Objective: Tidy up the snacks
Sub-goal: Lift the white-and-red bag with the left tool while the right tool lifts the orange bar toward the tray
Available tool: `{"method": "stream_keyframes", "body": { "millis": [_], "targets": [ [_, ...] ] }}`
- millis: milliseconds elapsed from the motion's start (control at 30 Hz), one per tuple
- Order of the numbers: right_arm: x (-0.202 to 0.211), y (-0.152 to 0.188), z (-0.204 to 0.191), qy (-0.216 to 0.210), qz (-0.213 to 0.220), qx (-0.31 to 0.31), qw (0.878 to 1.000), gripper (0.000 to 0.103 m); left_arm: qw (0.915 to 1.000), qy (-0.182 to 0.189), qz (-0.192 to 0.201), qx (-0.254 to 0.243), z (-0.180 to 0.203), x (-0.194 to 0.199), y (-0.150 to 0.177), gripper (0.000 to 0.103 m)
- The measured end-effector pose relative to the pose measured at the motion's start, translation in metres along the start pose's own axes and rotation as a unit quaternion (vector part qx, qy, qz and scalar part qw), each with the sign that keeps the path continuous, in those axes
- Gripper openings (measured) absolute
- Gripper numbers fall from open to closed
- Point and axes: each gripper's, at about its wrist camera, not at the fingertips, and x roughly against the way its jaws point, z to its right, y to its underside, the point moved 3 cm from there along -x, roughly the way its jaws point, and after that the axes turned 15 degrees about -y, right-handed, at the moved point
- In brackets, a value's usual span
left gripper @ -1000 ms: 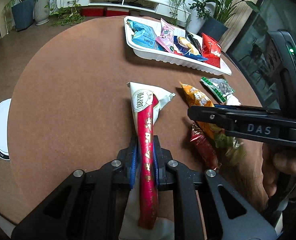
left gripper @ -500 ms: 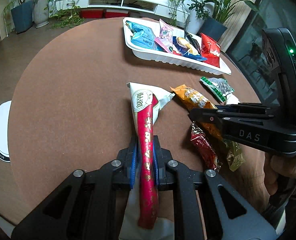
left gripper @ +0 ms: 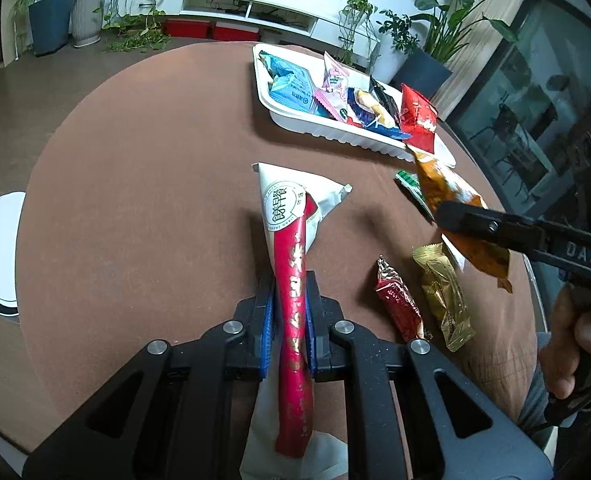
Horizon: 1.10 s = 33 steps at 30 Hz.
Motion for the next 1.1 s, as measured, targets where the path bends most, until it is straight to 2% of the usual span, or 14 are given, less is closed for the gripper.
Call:
{"method": "stream_keyframes", "body": {
  "millis": [500, 700, 1100],
  "targets": [
    [0.027, 0.012, 0.021, -0.024, 0.036, -0.05, 0.998, 0.016, 0.9995, 0.01, 0.02, 0.021, -0.008, 0.021, -0.001, 0.01],
    [0.034, 0.015, 0.031, -0.032, 0.046, -0.07, 0.996, 0.016, 0.9986, 0.017, 0.027, 0.042, -0.022, 0.031, -0.003, 0.01],
    [0.04, 0.018, 0.032, -0.033, 0.05, -0.071, 0.996, 0.016, 0.998, 0.02, 0.031, 0.051, -0.028, 0.037, 0.0, 0.009]
  ]
}}
